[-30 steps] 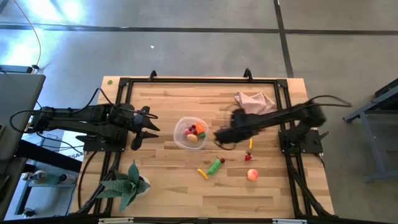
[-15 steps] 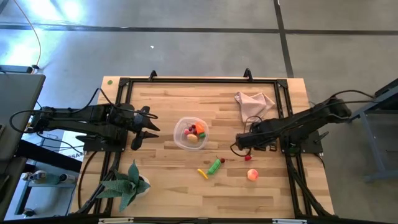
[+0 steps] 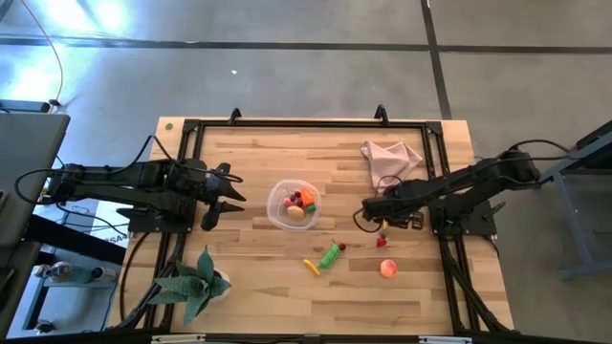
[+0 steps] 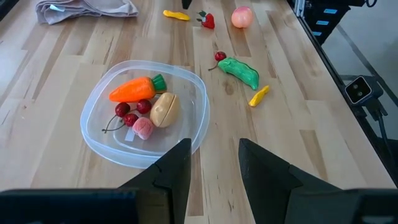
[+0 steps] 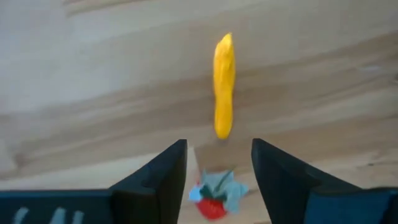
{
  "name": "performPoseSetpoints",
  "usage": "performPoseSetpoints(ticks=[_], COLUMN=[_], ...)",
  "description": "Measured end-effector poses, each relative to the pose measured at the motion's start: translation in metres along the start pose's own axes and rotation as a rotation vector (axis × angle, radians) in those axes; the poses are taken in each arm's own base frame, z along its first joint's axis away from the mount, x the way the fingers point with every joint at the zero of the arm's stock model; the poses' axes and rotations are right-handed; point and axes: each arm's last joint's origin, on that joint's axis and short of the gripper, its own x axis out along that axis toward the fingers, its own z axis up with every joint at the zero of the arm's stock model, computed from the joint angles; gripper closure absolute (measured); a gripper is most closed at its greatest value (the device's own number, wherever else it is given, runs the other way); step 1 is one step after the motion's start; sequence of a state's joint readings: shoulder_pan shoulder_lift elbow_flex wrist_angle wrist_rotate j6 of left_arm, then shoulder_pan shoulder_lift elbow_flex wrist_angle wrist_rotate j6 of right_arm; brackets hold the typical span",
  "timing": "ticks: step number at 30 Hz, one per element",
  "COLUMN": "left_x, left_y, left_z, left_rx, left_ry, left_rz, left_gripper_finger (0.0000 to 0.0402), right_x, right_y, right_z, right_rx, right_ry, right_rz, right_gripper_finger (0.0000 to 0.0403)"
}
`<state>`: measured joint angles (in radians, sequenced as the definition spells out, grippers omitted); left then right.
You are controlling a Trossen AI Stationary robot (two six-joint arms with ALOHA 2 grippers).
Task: Pick and placing Produce into tupperware
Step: Put the top corn into the transparent bin
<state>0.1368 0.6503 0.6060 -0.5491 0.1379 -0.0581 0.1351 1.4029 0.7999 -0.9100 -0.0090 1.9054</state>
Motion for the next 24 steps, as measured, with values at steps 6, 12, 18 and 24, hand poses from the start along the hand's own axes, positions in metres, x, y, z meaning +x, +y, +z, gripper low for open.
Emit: performPoseSetpoints(ticks=[6, 12, 18, 24], left_x=[0.000, 0.000, 0.000, 0.000], left_y=[0.000, 0.000, 0.000, 0.000], left_z=[0.000, 0.000, 0.000, 0.000], left_rx=[0.000, 0.000, 0.000, 0.000], left_ry=[0.000, 0.000, 0.000, 0.000], left_rz=[0.000, 0.000, 0.000, 0.000], left_gripper_finger=[0.0279, 0.0279, 0.0279, 0.0279], right_x=[0.014, 0.023, 0.026, 0.036], right_y=[-0.004, -0.006, -0.006, -0.002], right_z=[0.009, 0.015, 0.016, 0.016], right_rx=[0.033, 0.055, 0.058, 0.059], right_ry=[-0.006, -0.055, -0.090, -0.090], right_rz=[0.007, 0.039, 0.044, 0.014], right_gripper_finger=[0.0206, 0.0211, 0.0222, 0.0230])
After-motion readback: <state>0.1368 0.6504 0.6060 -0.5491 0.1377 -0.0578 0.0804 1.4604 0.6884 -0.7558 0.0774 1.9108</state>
